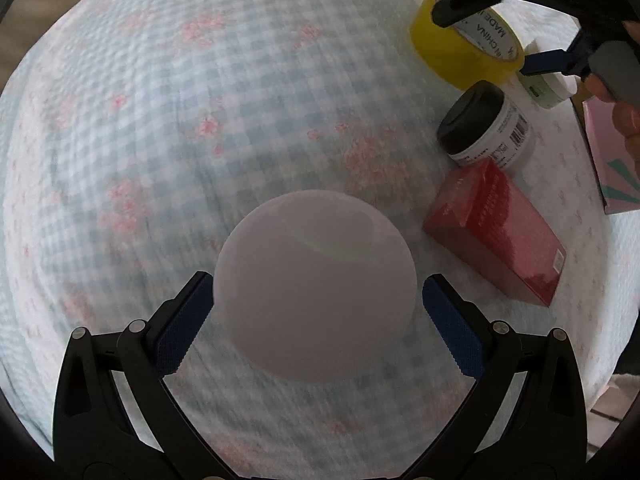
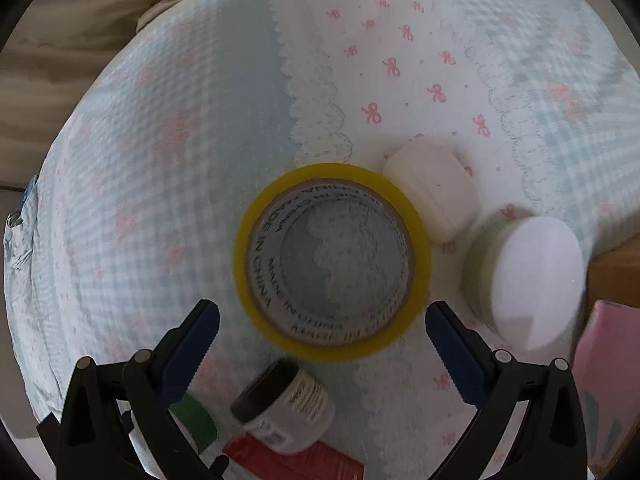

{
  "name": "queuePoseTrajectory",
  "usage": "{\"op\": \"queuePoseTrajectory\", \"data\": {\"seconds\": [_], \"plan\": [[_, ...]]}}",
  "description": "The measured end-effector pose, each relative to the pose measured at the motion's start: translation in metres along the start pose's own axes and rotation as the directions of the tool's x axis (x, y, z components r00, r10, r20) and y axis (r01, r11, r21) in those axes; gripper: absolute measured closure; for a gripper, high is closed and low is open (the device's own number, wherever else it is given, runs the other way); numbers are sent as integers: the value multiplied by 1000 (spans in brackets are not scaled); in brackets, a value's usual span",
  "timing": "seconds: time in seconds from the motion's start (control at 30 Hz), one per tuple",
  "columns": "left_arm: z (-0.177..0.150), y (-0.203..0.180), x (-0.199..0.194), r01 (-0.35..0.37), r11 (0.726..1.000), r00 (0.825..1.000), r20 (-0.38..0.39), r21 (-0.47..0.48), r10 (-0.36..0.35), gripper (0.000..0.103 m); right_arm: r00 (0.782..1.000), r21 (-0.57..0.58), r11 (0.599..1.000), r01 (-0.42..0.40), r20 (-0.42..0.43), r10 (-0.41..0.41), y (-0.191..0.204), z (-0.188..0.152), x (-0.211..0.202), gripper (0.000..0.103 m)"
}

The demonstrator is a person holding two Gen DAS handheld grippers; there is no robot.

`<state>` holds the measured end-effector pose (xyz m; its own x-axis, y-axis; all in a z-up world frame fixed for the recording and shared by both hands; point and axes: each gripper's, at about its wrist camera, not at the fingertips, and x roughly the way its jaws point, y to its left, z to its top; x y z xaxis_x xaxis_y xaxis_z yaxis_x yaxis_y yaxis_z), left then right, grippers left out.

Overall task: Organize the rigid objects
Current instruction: 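Grasp the white-lidded green jar with the left tool while the right tool grasps the yellow tape, then carry the green jar and yellow tape into the box and release both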

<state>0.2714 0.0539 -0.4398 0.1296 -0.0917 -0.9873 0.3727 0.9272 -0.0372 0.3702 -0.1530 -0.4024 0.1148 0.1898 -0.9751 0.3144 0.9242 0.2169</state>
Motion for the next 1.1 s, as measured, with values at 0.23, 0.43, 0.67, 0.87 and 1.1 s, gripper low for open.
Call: {"op": "queuePoseTrajectory", "data": {"seconds": [0.23,0.43,0.67,0.87,1.1], "plan": [[2,-18,11,-23,999,999,25,41,22,7,999,12,999,34,-31,-34,1,13,19,0],[14,-28,16,-34,998,999,40,57,32,17,996,66,996,67,-70,-63,1,26,29,2],[30,-26,20,-30,997,999,39,65,28,35,993,64,994,91,-78,-86,7,36,37,3],[23,-11,16,-37,996,998,45,76,34,35,993,62,994,93,-72,-89,8,36,36,4],[16,-7,-11,-48,998,996,74,38,45,35,997,43,997,66,-42,-64,16,20,10,4]]}}
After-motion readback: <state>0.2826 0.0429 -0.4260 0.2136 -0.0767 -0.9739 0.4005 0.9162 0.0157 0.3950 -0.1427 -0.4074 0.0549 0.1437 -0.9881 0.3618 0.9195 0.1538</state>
